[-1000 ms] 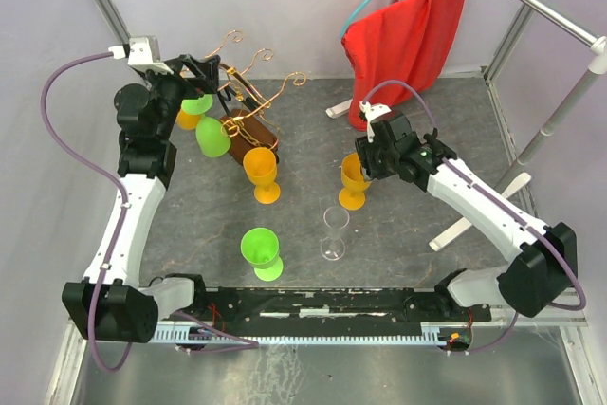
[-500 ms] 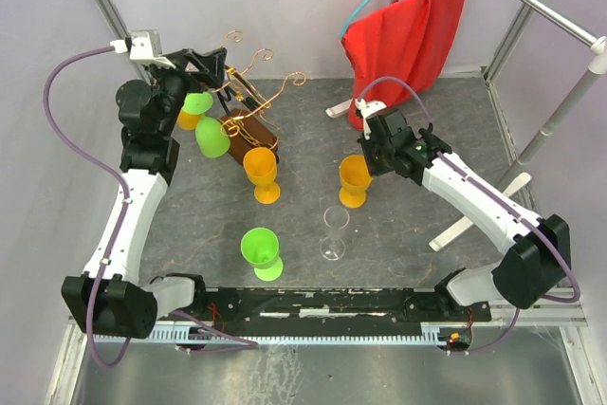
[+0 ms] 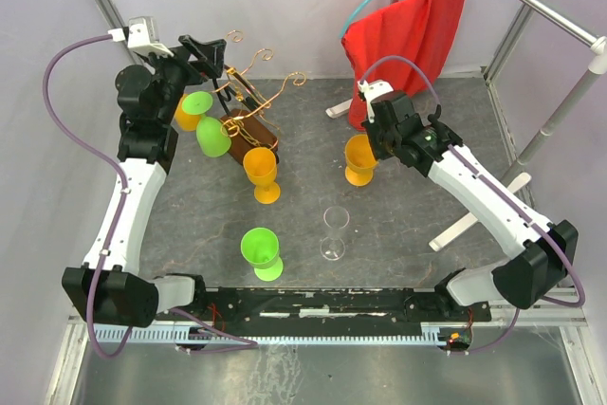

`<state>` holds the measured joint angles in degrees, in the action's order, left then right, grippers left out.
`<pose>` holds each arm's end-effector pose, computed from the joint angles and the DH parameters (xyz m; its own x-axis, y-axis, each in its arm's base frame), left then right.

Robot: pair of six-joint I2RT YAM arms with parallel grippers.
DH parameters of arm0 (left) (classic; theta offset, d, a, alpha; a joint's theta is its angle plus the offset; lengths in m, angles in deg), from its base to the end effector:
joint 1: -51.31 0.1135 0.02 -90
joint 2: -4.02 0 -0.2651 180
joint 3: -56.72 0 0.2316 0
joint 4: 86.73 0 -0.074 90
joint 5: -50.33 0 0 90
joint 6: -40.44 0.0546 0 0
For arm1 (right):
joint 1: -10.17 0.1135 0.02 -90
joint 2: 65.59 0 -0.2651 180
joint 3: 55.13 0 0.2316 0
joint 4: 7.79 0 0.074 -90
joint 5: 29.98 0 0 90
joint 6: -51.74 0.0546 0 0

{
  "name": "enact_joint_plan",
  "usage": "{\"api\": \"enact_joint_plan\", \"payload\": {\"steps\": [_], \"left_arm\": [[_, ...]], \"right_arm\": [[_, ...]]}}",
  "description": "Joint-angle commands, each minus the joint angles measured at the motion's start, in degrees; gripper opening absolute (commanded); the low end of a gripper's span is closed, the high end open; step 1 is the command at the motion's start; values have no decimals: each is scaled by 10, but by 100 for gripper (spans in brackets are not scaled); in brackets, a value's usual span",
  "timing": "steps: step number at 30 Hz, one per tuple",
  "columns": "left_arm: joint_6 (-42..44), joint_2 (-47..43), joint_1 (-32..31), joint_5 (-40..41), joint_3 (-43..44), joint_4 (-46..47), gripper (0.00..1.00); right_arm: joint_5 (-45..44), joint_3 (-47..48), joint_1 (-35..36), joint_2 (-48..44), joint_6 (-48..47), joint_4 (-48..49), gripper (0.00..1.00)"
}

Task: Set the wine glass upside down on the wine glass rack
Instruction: Adjust the wine rack at the center of the board.

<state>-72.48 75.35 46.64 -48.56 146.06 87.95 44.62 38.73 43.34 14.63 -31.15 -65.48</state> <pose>0.2786 -0.0312 0.4644 0.1118 -0.3952 -0.9118 0.2978 0.8887 -0.3487 0.2516 0.1471 0.3413 -0.6230 -0.2647 -0.7361 -0.2929 0.9515 -0.0943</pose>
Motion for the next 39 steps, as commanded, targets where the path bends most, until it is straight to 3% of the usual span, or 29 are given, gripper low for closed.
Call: {"api": "enact_joint_plan", "payload": {"steps": [1, 20, 25, 34, 39], "left_arm": [[-22, 2, -3, 9, 27, -4, 99], [-3, 7, -4, 23, 27, -22, 99], [-6, 13, -3, 20, 29, -19, 99], [-13, 23, -3, 16, 38, -15, 99], [-12, 19, -3, 21, 51, -27, 99]], "right_arm": [[-9, 18, 1, -4, -4, 10, 1], [33, -9, 1, 66, 15, 52, 4], [43, -17, 1, 74, 20, 61, 16], [25, 2, 1, 65, 8, 41, 51], [-13, 58, 1, 62, -20, -7, 77]]}}
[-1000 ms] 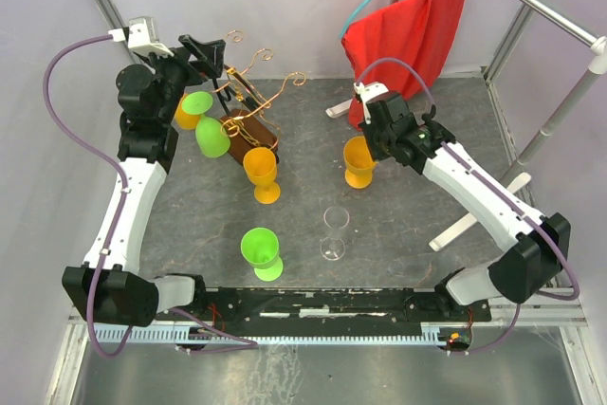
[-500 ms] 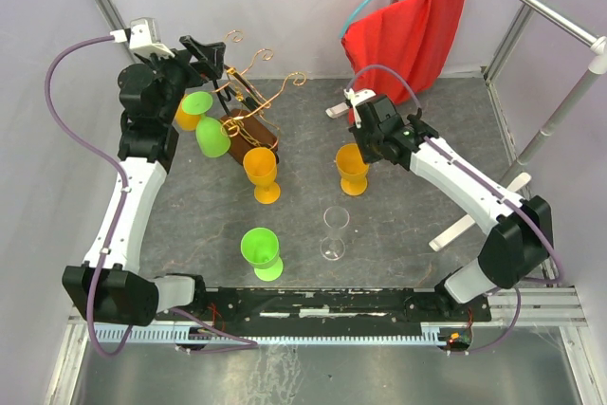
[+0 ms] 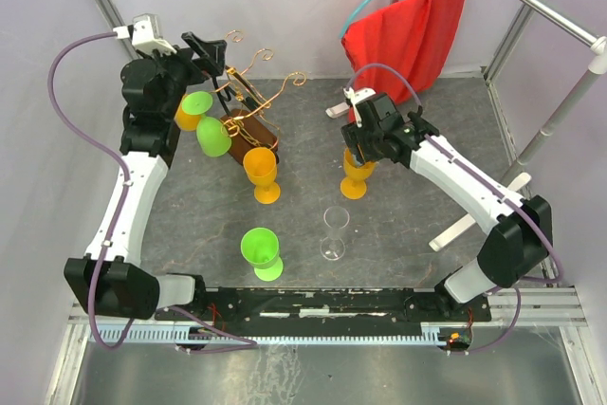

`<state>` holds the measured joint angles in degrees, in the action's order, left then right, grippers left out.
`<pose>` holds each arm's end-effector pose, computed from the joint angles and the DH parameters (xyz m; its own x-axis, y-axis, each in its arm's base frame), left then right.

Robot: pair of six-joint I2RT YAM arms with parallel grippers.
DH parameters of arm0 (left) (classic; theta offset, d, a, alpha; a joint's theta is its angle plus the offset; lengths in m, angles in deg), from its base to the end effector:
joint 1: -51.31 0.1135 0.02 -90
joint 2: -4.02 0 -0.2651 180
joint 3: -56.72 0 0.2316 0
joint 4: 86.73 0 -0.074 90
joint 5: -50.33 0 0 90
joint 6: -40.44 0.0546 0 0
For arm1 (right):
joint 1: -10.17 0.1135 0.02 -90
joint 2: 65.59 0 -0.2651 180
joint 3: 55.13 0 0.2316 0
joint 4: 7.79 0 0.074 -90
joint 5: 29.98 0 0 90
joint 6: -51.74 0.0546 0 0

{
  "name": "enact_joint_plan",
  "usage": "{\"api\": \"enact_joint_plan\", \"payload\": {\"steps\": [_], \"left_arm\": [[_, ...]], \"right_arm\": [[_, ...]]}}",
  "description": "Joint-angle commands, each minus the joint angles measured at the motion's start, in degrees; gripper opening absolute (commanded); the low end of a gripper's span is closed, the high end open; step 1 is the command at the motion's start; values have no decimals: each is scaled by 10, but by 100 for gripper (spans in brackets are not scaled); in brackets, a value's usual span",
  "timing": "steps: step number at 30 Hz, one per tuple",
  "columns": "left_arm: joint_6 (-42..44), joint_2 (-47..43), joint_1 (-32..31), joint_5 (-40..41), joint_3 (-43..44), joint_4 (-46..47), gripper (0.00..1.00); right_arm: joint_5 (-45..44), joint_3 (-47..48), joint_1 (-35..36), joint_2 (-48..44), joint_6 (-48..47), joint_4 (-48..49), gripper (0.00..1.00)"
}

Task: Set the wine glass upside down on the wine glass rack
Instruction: Adjust the wine rack at the center of the board.

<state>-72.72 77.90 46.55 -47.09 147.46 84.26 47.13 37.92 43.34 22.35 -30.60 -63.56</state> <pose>0.2934 -0.0315 0.4529 0.0426 -0.3949 -0.9177 0.2464 0.8943 -0.3734 0.2760 0.1659 0.3007 -0.6969 -0.3003 -0.6513 -0.3250 0.9418 -0.0865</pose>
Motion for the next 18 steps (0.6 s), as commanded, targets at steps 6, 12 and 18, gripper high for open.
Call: {"api": "enact_joint_plan", "payload": {"steps": [6, 12, 18], "left_arm": [[7, -23, -3, 22, 51, -18, 99], [31, -46, -3, 57, 58, -46, 99], [46, -61, -3, 78, 60, -69, 99]], "right_arm": [[-83, 144, 0, -12, -58, -78, 88], [5, 236, 1, -2, -75, -67, 90], [148, 327, 4, 59, -77, -9, 90]]}}
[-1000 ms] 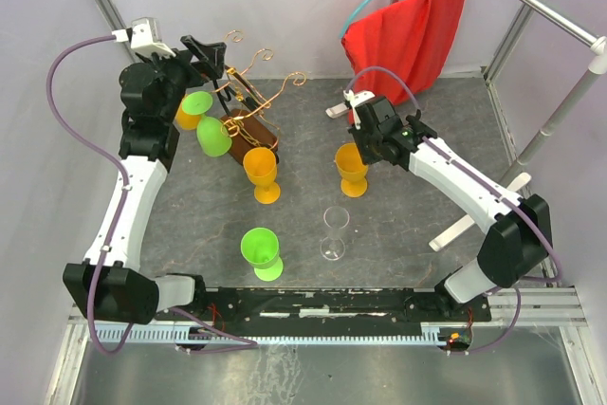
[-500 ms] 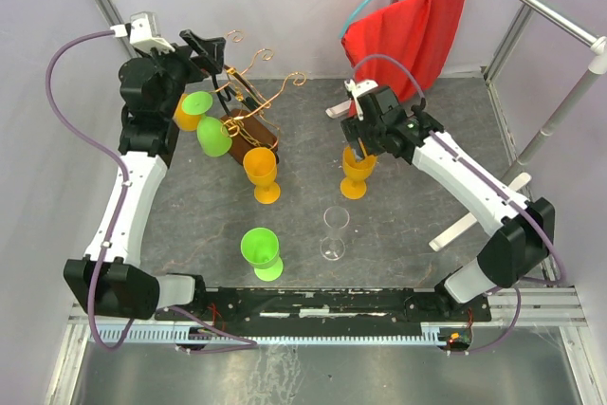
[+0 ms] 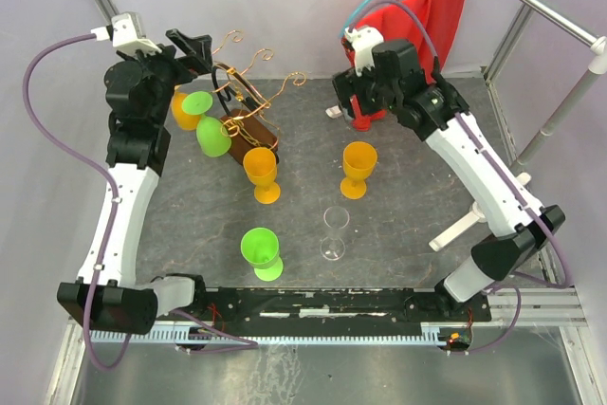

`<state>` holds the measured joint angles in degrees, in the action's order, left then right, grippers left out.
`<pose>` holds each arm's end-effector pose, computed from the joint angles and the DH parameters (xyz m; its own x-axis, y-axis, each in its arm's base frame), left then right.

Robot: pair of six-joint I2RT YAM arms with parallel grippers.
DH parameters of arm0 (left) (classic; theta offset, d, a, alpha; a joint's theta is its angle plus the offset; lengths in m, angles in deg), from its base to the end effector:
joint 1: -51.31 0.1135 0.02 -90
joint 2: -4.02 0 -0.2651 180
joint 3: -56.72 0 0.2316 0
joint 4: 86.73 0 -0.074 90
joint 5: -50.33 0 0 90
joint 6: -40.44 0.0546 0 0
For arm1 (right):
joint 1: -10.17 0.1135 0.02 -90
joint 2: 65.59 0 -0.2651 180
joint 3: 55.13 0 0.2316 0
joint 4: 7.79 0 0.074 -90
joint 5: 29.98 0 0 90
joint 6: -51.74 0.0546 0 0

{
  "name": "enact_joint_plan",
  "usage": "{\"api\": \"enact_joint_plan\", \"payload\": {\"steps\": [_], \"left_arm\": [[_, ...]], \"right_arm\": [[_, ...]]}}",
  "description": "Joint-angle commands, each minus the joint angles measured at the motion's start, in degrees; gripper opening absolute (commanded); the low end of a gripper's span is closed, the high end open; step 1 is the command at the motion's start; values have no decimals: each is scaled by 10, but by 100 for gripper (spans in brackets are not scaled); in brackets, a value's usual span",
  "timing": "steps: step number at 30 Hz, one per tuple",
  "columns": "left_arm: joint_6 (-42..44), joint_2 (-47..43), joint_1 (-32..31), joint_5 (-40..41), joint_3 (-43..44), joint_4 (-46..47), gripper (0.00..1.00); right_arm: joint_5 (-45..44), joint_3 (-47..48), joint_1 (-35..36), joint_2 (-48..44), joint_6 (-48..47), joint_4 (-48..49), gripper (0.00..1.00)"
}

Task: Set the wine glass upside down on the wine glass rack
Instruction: Adjust the wine rack at the center of the board.

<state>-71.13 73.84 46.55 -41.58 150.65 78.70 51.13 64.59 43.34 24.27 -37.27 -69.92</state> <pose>0.2657 -0.0239 0.4782 0.1111 -0.3780 -0.9191 0.1683 0.9187 -0.3574 0.2795 0.1726 0.4256 -0.4543 -0.2765 -0.8468 -0.4234 0.9034 -0.0679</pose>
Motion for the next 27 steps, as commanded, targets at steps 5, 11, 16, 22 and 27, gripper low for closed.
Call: {"api": "enact_joint_plan", "payload": {"steps": [5, 11, 16, 22, 27], "left_arm": [[44, -31, -3, 38, 32, -36, 99], [53, -46, -3, 54, 25, -54, 99], [55, -57, -2, 62, 18, -64, 99], [58, -63, -2, 68, 12, -69, 99], [60, -63, -2, 67, 11, -70, 99]], "right_arm": [[138, 98, 22, 94, -26, 124, 91], [181, 70, 43, 118, -69, 255, 95], [207, 31, 57, 122, -102, 340, 97], [232, -10, 64, 133, -147, 424, 100], [266, 16, 64, 170, -182, 422, 100]]}}
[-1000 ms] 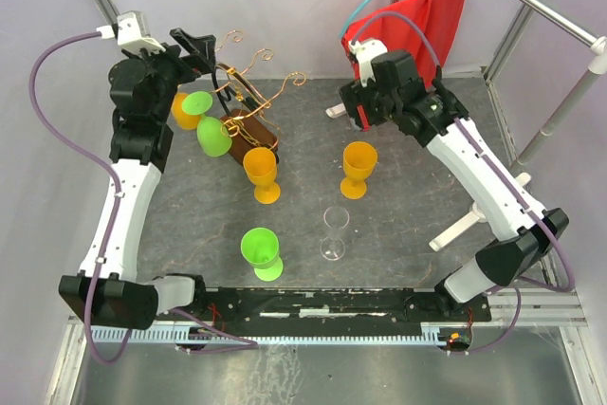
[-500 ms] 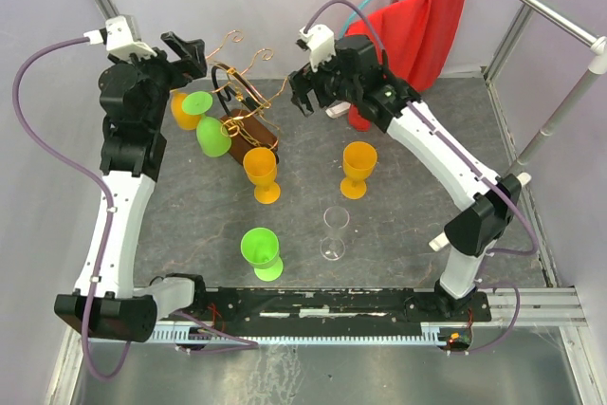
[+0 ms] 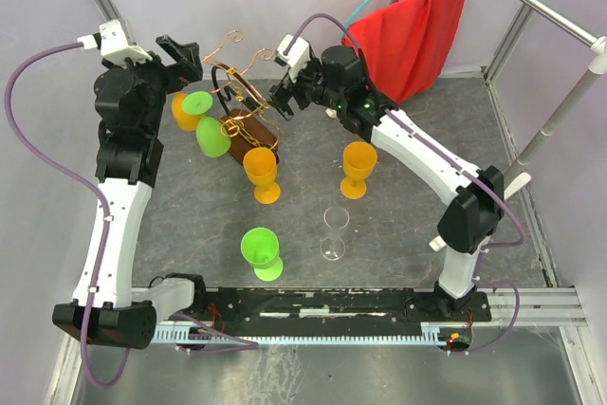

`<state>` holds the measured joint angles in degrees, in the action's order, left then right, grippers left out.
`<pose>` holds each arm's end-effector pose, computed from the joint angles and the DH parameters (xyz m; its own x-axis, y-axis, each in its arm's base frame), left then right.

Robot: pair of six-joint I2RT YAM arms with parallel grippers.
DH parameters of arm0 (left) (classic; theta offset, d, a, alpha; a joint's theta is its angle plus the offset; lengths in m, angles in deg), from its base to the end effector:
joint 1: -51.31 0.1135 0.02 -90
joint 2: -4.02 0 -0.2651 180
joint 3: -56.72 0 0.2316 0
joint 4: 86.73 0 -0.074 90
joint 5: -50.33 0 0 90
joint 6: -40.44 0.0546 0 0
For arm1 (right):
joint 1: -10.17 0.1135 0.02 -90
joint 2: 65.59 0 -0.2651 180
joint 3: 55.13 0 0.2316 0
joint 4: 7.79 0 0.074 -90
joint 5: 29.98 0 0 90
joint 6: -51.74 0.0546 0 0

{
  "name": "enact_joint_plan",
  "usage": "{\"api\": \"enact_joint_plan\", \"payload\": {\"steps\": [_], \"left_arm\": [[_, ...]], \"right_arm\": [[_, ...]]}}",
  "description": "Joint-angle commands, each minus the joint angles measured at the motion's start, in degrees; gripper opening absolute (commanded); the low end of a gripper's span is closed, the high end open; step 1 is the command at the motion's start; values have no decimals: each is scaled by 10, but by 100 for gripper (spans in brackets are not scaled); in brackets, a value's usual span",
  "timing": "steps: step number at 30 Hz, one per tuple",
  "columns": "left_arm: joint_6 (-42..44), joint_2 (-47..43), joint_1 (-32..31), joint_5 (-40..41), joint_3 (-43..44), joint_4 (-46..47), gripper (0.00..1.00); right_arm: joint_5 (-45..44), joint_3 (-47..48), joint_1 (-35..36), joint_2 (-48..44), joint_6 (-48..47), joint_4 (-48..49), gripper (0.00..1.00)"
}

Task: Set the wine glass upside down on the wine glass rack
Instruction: Adjust the wine rack at the center of the board.

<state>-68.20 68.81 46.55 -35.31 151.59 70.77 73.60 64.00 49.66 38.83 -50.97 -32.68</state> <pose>0.2343 -0.0153 0.4864 0.1221 -0.3300 -0.9361 0.0493 0.9440 -0.3263 0.3276 0.2866 0.4066 0.0422 -0.2424 -0.9693 -0.8070 0.5637 -0.1761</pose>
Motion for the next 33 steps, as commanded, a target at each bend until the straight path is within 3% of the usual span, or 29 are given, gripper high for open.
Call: {"api": "enact_joint_plan", "payload": {"steps": [1, 13, 33], "left_arm": [[32, -12, -2, 5, 2, 8, 99], [44, -17, -2, 13, -1, 2, 99], [45, -10, -1, 16, 1, 4, 99]], "right_arm": [[50, 28, 1, 31, -53, 44, 100], [106, 44, 1, 57, -125, 0, 100], [-22, 62, 2, 91, -239, -14, 100]]}}
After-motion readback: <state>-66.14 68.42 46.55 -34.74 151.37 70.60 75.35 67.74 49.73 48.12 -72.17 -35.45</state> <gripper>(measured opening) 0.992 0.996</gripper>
